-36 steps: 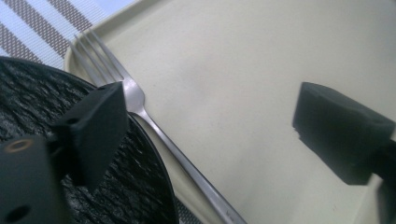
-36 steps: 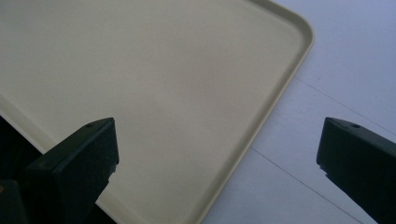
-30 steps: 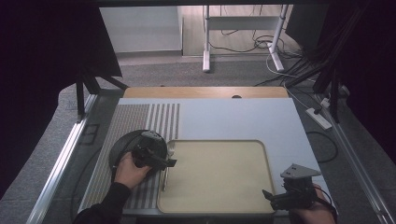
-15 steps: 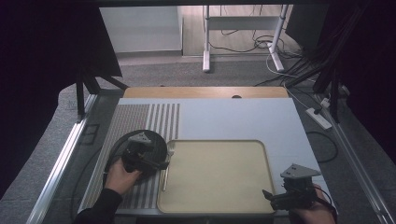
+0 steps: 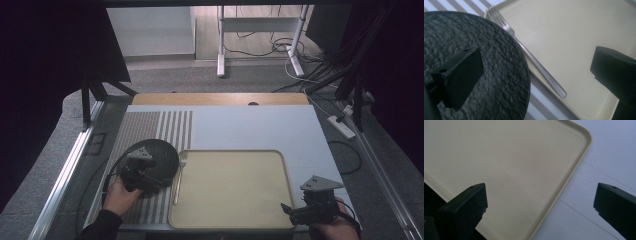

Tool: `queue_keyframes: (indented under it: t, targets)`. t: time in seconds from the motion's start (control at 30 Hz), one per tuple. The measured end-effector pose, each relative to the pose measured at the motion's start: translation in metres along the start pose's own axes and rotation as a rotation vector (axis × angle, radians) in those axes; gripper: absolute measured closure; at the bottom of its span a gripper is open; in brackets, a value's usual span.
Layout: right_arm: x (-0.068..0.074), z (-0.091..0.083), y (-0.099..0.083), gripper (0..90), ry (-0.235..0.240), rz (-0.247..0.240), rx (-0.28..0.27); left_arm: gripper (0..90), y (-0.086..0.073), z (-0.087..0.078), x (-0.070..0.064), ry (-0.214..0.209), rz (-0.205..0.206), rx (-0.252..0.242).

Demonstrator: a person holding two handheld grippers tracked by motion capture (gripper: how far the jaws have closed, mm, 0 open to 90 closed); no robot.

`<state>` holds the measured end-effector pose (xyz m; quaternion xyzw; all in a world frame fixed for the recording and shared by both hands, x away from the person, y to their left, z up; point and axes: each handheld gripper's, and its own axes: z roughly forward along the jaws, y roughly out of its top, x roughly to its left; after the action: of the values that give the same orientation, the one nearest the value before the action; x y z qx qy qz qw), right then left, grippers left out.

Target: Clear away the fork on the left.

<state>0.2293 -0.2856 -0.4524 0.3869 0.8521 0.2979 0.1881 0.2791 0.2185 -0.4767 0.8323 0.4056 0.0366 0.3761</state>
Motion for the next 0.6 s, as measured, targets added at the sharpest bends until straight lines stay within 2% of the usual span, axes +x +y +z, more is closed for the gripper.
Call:
queue_keyframes:
  t: [0.3,0.6]
  targets:
    - [0.0,0.0,0.0,0.0,-0.001,0.003,0.002,0.0,-0.016,-0.015,0.0,0.042,-0.031,-0.02]
    - [-0.001,0.0,0.0,0.0,-0.001,0.007,-0.001,0.0,-0.033,-0.027,0.0,0.056,-0.065,-0.027]
